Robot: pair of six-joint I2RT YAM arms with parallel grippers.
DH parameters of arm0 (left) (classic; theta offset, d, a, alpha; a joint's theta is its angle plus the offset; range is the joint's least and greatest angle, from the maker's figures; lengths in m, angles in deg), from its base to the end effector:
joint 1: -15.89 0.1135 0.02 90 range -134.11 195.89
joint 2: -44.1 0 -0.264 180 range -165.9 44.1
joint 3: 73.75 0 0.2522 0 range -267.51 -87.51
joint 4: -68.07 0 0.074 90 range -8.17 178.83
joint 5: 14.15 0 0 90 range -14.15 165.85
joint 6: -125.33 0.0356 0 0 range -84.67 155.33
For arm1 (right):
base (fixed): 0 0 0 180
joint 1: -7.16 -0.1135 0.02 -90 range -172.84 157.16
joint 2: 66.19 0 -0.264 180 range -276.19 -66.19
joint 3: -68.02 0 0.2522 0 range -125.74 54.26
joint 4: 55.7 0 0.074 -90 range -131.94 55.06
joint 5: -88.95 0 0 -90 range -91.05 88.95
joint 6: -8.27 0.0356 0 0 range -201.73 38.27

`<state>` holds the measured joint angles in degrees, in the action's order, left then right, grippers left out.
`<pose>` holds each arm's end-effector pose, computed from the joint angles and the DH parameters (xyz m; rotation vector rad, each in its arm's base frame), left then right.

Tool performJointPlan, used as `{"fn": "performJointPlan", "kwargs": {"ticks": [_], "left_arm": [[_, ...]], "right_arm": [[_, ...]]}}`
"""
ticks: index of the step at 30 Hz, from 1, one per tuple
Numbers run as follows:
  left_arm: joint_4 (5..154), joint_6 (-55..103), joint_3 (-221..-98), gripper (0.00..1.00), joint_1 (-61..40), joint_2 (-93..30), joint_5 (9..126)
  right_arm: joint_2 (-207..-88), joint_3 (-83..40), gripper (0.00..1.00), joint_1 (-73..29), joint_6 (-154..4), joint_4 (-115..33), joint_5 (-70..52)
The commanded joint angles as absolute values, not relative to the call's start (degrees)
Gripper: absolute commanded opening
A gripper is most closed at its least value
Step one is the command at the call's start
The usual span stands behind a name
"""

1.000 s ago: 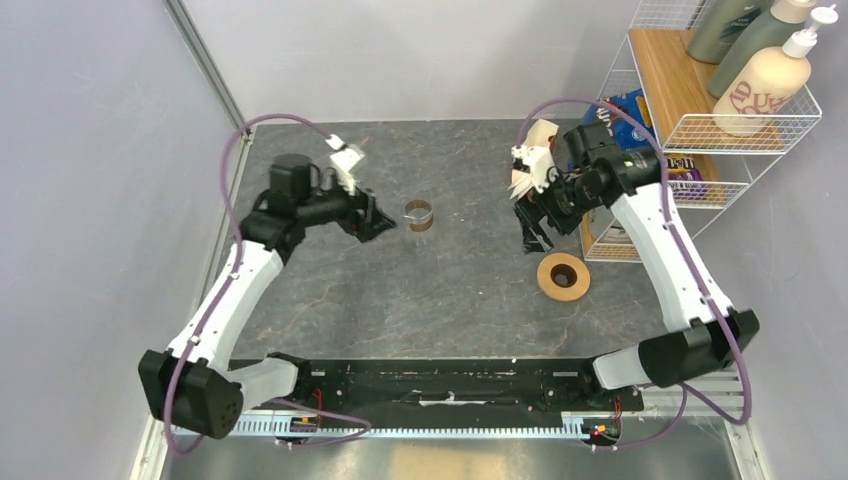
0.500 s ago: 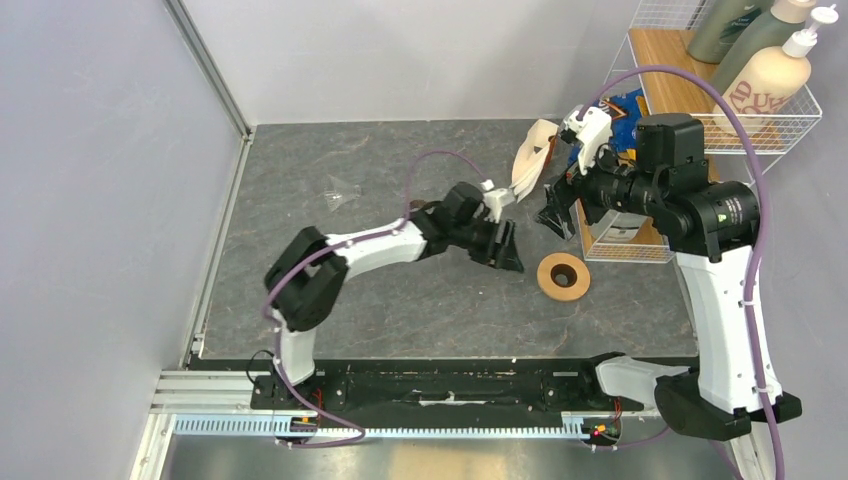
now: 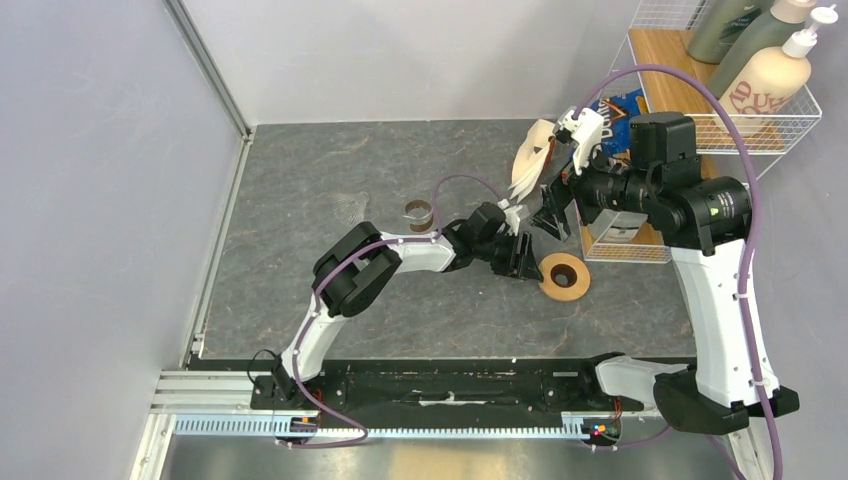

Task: Place the coffee filter in the dripper

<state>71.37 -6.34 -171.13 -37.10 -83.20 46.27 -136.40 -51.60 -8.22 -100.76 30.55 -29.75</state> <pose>0.2787 -0.3990 0.1402 0.5892 2.4021 -1.4112 0.1680 0.0639 0.4903 -0.8995 1.9739 0.5159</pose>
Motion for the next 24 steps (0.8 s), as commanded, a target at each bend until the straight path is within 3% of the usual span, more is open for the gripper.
{"fn": "performJointPlan", "kwargs": {"ticks": [1,9,13,17,22,24], "left_arm": [[64.08,-10.54,-173.78,0.64,-36.86,-86.08,45.85],[56.72,-17.35,-175.99,0.63,-36.45,-91.33,43.43],[54.12,-19.96,-176.98,0.57,-36.41,-92.99,43.2],[52.53,-20.96,-177.04,0.42,-36.4,-93.19,43.36],[51.56,-21.6,-176.65,0.08,-36.32,-90.61,43.5],[51.87,-22.32,-176.29,0.02,-36.07,-88.37,43.43]], "right_arm": [[-135.41,-51.45,0.99,-8.26,-99.79,29.77,-31.54],[-134.83,-50.79,0.99,-8.31,-100.1,30.78,-31.19],[-135.05,-51.1,0.99,-8.28,-100.79,31.12,-31.22],[-135.36,-51.47,0.99,-8.32,-101.16,31.54,-31.39],[-135.26,-51.19,0.99,-8.27,-101.33,31.33,-31.8],[-135.15,-50.97,0.99,-8.33,-101.33,30.71,-32.13]]}}
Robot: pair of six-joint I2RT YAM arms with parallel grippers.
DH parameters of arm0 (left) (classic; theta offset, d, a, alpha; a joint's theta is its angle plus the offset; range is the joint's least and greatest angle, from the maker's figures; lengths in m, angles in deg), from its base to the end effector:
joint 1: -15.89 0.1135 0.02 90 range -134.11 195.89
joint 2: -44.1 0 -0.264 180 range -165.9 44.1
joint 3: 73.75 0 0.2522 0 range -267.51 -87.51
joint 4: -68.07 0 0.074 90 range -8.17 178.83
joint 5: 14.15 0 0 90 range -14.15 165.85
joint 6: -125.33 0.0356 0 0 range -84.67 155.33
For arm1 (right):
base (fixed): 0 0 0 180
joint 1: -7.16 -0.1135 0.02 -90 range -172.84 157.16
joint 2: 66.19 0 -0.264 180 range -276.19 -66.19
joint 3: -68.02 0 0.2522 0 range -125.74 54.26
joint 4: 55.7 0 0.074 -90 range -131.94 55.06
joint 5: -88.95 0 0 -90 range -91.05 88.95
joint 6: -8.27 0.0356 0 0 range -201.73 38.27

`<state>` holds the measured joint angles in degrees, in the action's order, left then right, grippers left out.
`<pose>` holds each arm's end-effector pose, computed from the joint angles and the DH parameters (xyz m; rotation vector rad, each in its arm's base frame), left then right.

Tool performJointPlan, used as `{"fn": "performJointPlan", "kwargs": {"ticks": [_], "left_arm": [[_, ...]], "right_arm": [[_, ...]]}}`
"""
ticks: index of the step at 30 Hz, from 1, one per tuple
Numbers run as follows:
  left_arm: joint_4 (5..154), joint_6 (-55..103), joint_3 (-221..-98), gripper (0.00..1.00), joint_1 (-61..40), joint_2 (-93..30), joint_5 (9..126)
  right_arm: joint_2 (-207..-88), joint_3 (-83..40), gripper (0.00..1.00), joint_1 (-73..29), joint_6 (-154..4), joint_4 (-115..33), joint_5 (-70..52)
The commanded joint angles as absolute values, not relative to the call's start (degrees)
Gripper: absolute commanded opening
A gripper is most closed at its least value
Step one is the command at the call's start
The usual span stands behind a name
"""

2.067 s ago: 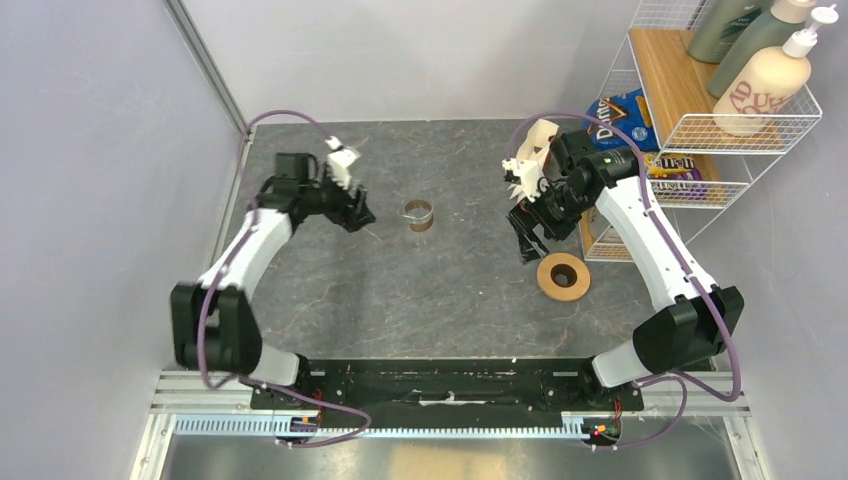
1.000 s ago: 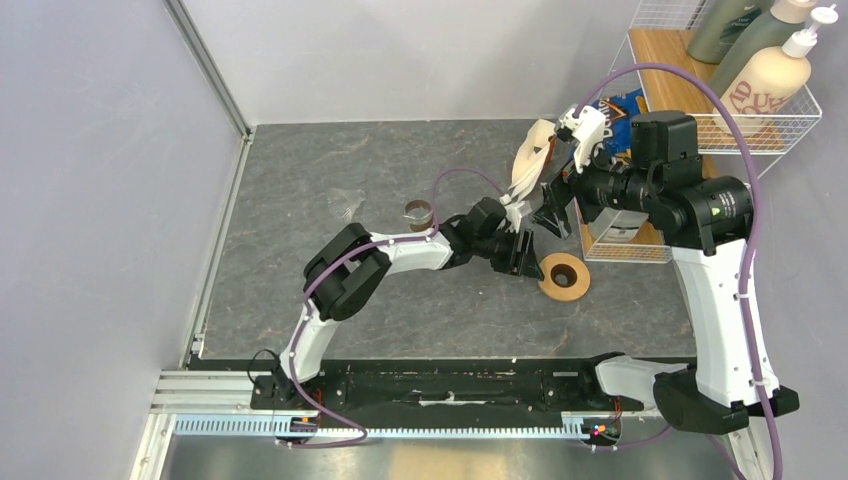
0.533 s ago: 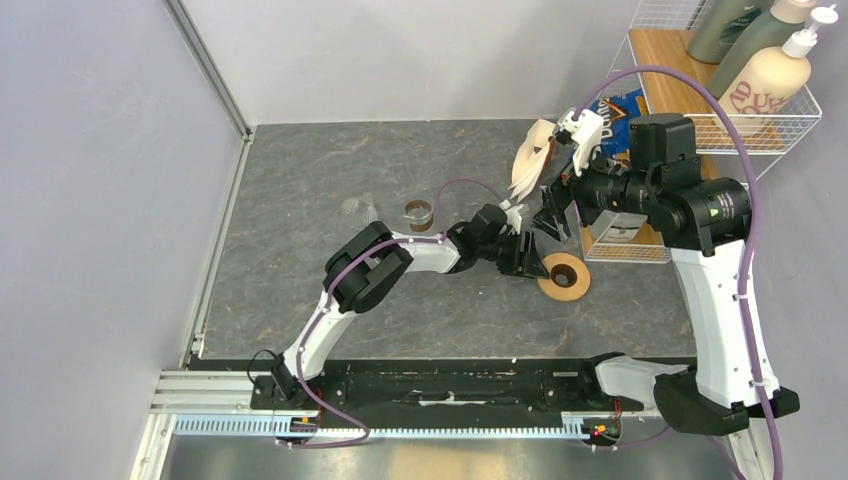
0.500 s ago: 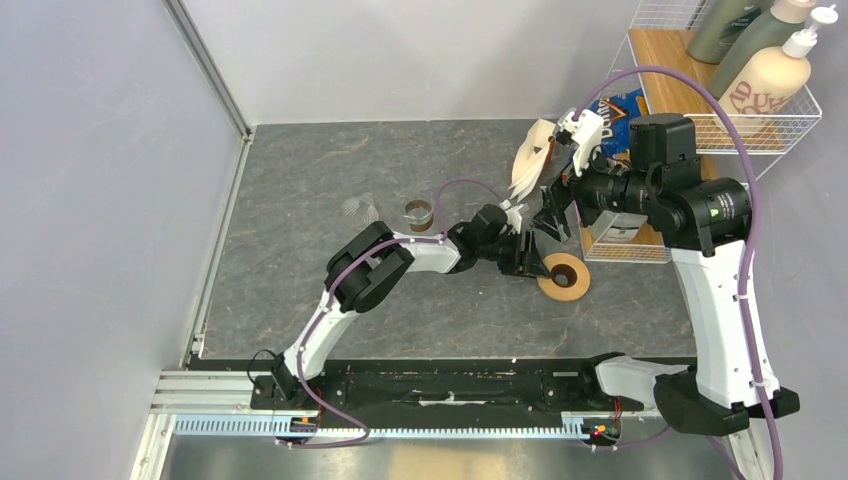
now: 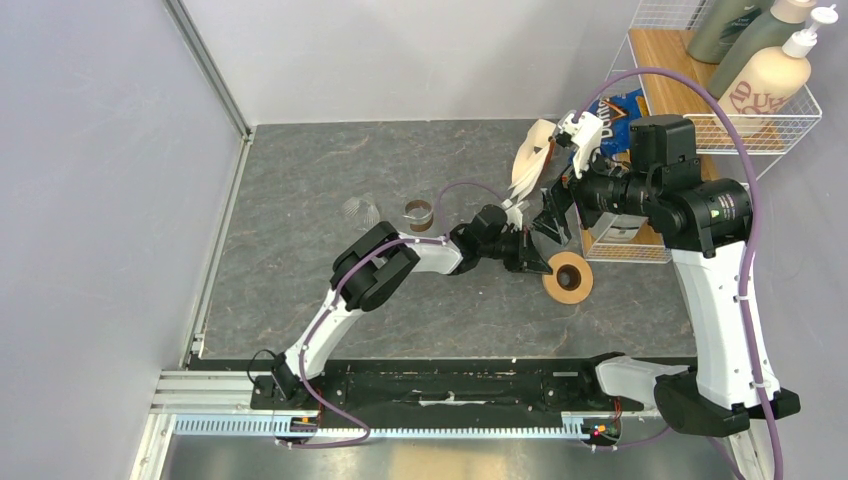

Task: Place the coffee filter in the dripper

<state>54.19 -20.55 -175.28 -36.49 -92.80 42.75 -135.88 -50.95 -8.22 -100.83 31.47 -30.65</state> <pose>0.2990 -0.4198 0.1099 0.3964 2.3213 -1.6756 0.1648 0.0636 0.4878 -0.9089 1.9851 0.5374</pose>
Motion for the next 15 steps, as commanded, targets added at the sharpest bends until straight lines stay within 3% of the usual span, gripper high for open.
{"fn": "performJointPlan", "kwargs": {"ticks": [1,15], "left_arm": [[52.1,-22.81,-176.28,0.02,-35.89,-87.31,43.07],[74.17,-17.83,-164.7,0.02,-22.36,-54.47,36.17]], "right_arm": [[-135.02,-50.89,0.99,-8.34,-101.32,30.29,-32.32],[-136.6,-50.39,0.99,-8.33,-95.67,19.56,-38.3]]}}
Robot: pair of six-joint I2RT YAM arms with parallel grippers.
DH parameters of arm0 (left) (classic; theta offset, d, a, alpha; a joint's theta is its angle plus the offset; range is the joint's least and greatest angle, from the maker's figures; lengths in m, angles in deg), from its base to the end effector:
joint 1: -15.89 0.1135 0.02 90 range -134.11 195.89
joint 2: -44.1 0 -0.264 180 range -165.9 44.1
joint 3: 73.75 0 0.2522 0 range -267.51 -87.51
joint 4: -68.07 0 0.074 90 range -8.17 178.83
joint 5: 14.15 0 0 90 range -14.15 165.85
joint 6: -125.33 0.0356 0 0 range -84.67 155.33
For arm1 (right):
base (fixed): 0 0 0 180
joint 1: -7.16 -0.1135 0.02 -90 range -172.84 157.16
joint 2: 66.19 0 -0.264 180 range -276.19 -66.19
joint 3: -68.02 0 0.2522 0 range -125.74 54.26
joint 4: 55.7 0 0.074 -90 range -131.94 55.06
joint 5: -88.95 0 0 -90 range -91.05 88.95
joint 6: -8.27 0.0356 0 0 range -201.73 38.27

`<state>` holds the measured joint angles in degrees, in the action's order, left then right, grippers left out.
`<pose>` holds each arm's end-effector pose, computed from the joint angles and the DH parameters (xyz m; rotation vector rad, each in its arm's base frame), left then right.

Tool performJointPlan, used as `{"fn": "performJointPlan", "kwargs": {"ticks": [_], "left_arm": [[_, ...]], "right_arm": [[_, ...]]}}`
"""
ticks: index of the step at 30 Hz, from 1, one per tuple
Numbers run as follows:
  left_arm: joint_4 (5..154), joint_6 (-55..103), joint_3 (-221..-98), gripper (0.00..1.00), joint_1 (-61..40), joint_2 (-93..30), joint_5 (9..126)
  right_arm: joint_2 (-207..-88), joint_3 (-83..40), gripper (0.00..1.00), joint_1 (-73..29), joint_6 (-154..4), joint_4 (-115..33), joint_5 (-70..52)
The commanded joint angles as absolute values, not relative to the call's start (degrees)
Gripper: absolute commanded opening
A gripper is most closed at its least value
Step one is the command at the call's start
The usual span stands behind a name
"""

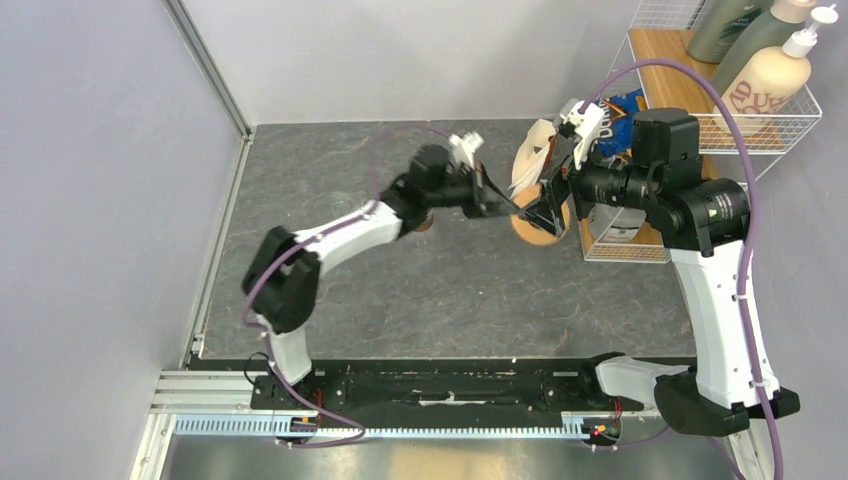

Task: Place the coffee filter in the dripper

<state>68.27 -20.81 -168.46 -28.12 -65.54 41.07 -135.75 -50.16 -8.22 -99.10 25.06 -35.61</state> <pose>0.3110 -0.3287 0.2702 0.2827 2.1713 -1.6780 0.1701 0.0677 0.4952 -0.9167 1.8686 0.6183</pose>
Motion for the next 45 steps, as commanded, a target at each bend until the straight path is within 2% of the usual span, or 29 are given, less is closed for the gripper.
{"fn": "performJointPlan", "kwargs": {"ticks": [1,6,13,22,31,45], "left_arm": [[75.65,-16.34,-163.2,0.02,-20.52,-52.32,34.27],[87.46,-8.77,-158.64,0.02,-8.76,-43.8,25.0],[91.68,-7.13,-157.17,0.02,4.6,-43.9,15.21],[88.07,-10.74,-159.05,0.02,9.35,-52.91,9.04],[86.63,-10.39,-162.04,0.02,10.35,-59.66,8.25],[86.63,-8.06,-162.93,0.02,11.88,-63.38,8.35]], "right_arm": [[-137.19,-50.45,0.99,-8.31,-94.27,18.74,-38.4],[-140.62,-49.78,0.99,-8.31,-87.98,16.45,-39.43],[-146.58,-48.11,0.99,-8.31,-81.8,15.34,-41.29],[-150.28,-47.13,0.99,-8.37,-78.2,13.7,-42.95],[-150.04,-47.15,0.99,-8.3,-78.86,14.39,-43.32],[-149.69,-47.19,0.99,-8.24,-80.18,15.67,-43.5]]}}
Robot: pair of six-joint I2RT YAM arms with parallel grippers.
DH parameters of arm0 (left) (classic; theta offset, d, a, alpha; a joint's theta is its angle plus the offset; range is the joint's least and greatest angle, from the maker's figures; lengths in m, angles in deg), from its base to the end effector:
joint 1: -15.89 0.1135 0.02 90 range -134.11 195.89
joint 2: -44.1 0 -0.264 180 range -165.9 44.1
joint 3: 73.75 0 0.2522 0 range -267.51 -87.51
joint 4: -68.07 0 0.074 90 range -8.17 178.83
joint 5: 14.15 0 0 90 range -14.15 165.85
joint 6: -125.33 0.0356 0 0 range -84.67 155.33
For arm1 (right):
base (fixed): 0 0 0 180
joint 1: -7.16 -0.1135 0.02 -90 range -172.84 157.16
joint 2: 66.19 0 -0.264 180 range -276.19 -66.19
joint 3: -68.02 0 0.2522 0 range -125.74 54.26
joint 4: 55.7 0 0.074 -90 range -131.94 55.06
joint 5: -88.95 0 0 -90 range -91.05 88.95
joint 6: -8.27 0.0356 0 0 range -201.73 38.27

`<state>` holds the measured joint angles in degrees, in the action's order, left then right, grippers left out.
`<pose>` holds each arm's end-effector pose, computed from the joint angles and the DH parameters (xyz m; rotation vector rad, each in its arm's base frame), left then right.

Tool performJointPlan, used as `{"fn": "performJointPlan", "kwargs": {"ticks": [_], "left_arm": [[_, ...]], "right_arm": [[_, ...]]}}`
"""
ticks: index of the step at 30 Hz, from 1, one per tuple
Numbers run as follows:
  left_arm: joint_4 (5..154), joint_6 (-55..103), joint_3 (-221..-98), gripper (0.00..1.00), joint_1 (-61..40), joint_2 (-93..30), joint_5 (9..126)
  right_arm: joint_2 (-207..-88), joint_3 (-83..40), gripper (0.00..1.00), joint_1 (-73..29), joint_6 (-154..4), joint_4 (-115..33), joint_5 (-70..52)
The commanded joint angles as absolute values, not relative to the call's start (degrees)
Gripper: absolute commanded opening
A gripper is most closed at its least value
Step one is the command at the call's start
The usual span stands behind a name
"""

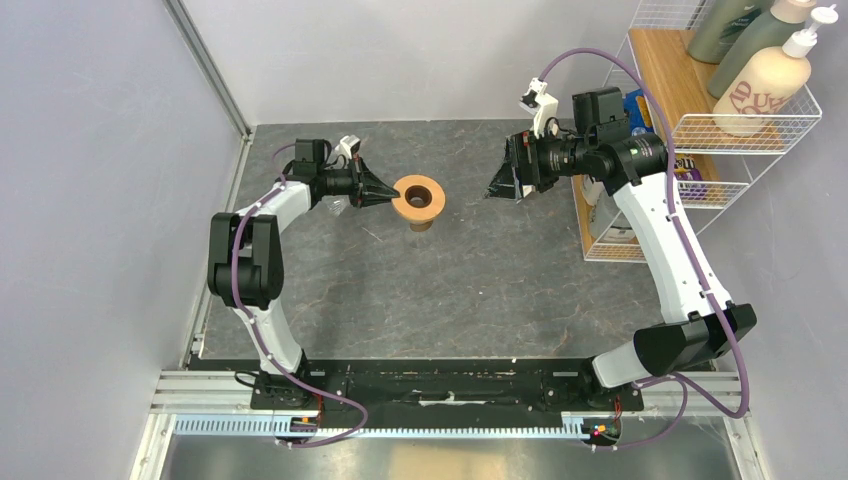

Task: Place the coffee filter in the dripper

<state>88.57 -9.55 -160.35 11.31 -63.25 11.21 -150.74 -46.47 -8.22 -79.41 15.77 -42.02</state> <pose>0.3978 -0.0641 0.2173 -0.1702 2.3431 -1.7258 0.2724 0.0992 0.4353 -0.6271 2.1761 0.9790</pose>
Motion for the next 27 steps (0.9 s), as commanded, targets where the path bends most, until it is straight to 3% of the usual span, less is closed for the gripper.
{"fn": "performJointPlan", "kwargs": {"ticks": [1,7,13,16,23,27], "left_arm": [[87.14,-7.56,-162.95,0.02,11.93,-63.47,8.35],[92.75,-2.28,-163.26,0.05,12.06,-63.91,9.71],[98.41,2.7,-164.4,0.35,12.19,-64.26,11.39],[100.64,4.39,-164.96,0.45,12.32,-64.13,12.81],[115.61,14.81,-169.53,0.65,12.42,-63.1,20.08],[120.56,18.62,-169.98,0.66,12.63,-60.63,23.53]], "right_arm": [[-149.69,-47.13,0.99,-8.3,-80.15,15.7,-43.58],[-150.14,-47.61,0.99,-8.33,-80.23,15.87,-43.67],[-150.49,-47.75,0.99,-8.29,-80.28,16.11,-43.67],[-150.64,-47.7,0.99,-8.34,-80.33,16.15,-43.61],[-151.39,-46.1,0.99,-8.32,-76.55,14.93,-38.45],[-152.34,-44.26,0.99,-8.31,-75.51,14.22,-37.26]]}}
